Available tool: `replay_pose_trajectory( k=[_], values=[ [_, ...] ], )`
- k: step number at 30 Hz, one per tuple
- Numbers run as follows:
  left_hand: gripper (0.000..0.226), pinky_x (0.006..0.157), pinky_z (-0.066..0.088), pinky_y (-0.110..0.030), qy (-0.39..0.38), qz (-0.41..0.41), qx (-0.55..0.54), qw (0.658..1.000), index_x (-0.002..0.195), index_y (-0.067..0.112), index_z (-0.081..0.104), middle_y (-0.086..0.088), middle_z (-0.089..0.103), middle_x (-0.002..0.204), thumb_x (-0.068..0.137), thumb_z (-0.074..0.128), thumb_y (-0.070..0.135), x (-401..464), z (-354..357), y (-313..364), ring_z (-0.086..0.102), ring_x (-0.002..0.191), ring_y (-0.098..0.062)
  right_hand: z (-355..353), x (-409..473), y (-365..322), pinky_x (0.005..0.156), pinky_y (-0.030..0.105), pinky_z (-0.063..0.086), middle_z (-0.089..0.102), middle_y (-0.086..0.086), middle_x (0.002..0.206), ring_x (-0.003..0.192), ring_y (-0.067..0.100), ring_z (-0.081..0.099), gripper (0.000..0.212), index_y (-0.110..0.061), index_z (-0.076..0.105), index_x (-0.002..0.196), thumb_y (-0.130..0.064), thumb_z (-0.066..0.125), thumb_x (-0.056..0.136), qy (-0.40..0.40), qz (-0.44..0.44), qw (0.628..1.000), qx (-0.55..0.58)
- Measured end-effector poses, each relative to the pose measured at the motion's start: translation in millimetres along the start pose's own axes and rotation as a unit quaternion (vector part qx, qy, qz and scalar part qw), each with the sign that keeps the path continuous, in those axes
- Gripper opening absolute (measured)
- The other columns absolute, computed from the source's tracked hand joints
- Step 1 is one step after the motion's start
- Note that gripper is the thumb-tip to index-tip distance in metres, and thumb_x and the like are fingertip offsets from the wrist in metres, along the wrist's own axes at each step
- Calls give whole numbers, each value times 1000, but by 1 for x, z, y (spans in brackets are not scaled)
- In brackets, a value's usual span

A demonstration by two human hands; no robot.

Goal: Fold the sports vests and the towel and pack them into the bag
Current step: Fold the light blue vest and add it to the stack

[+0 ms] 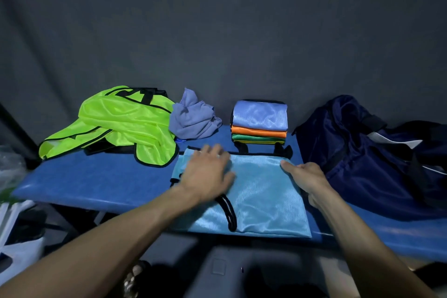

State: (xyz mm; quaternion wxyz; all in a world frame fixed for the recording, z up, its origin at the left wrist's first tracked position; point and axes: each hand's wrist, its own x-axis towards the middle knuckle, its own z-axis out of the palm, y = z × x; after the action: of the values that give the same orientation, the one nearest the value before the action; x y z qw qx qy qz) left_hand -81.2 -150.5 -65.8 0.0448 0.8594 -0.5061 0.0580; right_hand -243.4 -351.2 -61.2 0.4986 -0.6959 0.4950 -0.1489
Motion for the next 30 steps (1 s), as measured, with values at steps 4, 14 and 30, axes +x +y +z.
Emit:
replay_pose_trajectory(
  k=[4, 14, 30],
  values=[
    [43, 79, 45, -36, -37, -211, 1, 977, 107, 15, 56, -8, 63, 116, 98, 48, 56, 11, -23, -49, 61, 106, -30, -5, -4, 0, 61, 32, 29, 24, -2, 56, 52, 18, 29, 58, -22, 25, 64, -46, 69, 93, -9, 7, 999, -34],
    [42, 72, 43, -32, -116, -279, -103, 948, 94, 14, 57, -6, 66, 102, 96, 53, 56, 14, -10, -81, 59, 88, -28, -1, -1, 4, 57, 32, 24, 25, -3, 55, 51, 17, 28, 56, -21, 26, 64, -42, 67, 96, 11, -3, 998, -56],
    [37, 63, 41, -30, -102, -253, -149, 950, 75, 16, 61, -3, 65, 77, 94, 61, 48, 11, -12, -89, 61, 74, -24, 0, 4, 8, 55, 28, 32, 31, -6, 66, 55, 11, 32, 52, -20, 32, 65, -39, 70, 93, 1, -13, 998, -64]
  ],
)
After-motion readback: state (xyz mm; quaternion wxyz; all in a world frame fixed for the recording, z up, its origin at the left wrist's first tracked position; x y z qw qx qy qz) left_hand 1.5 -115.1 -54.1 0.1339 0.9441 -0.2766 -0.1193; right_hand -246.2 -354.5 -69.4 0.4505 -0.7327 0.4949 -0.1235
